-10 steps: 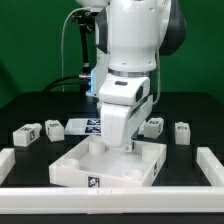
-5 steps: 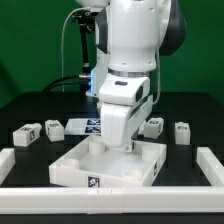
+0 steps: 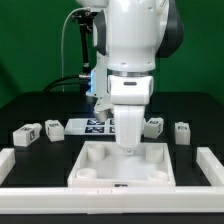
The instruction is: Assemble one leg
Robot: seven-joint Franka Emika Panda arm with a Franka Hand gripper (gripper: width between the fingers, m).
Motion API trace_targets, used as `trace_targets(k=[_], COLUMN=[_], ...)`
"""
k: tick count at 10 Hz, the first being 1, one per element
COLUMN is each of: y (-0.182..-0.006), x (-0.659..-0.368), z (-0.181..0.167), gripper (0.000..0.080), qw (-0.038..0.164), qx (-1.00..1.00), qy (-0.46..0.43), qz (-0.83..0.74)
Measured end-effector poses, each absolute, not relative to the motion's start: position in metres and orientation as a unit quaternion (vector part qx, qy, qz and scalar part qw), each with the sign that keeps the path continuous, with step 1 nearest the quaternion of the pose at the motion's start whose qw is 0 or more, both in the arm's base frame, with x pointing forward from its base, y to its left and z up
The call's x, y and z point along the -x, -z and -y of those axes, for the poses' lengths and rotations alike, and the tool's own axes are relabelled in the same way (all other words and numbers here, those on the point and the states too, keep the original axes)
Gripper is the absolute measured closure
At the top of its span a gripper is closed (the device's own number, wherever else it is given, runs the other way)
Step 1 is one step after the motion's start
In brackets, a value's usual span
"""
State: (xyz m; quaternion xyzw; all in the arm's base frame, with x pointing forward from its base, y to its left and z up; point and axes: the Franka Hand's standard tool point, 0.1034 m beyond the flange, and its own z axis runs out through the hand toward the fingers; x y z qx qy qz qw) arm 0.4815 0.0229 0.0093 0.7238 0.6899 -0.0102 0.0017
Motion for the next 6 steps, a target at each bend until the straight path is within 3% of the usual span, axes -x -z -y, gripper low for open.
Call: trace_targets(k=[6], y=[-0.0093], x=[-0.4807], z=[-0.0309], gripper=[0.0736], qw=[-0.001], qx=[-0.72], qy=[0.01], qz=[-0.694])
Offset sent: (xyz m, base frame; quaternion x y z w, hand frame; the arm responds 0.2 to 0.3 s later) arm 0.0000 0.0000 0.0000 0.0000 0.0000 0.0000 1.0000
